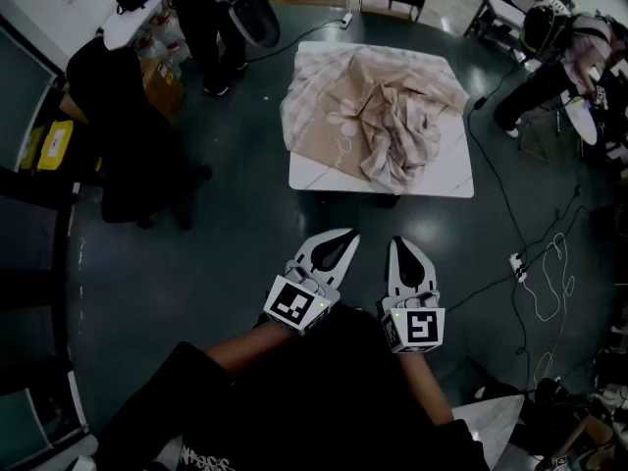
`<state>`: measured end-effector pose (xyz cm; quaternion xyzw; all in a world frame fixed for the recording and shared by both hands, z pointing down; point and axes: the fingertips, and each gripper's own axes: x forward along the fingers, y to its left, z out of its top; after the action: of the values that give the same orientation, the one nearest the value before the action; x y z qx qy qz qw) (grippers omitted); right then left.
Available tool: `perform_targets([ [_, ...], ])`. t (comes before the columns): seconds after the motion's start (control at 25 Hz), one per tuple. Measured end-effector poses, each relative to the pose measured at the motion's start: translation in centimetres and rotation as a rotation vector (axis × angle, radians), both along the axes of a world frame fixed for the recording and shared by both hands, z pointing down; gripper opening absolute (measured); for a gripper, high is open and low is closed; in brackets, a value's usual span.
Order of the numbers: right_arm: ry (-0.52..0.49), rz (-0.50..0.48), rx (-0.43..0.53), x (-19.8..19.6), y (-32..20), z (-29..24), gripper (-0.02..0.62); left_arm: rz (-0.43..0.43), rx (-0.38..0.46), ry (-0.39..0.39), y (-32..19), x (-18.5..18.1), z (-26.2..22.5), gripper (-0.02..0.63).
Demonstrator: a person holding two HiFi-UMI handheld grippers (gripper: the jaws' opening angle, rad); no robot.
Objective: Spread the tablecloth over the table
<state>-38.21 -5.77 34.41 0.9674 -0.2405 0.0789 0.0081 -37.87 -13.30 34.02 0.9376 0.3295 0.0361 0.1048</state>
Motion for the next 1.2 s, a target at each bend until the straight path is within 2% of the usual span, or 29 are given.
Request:
perform_targets([
  [0.24,0.002,0.041,0.036,0.1,-0.9,-0.2,0.016,0.002,-0.005,-0.009,-1.6,0.3,0.9,0.017],
  [0.4,-0.037,0.075,0.086,-0.6,-0.9,1.3,0.017,0.079,-0.098,0.016,-2.5,-0.1,2.0,0.017],
  [0.56,-0.092,0.105,0.071,-1.4,-1.1,3.3,0.017,0.122,-0.084,-0.023,-3.2,0.5,4.8,0.017],
  [0.68,-0.137,0.105,0.066,-1.0,-0.9,4.6,0.018,0.119,-0.084,-0.057,-3.6,1.1,6.2,0.017],
  [1.0,-0.16,0.098,0.064,4.8,1.1,7.2,0.018,0.095,-0.03,-0.108,-3.7,4.7,9.0,0.017],
  [1.2,-0.213,0.038,0.078,9.9,2.6,9.6,0.018,0.065,-0.072,-0.16,-3.4,9.9,10.5,0.017],
])
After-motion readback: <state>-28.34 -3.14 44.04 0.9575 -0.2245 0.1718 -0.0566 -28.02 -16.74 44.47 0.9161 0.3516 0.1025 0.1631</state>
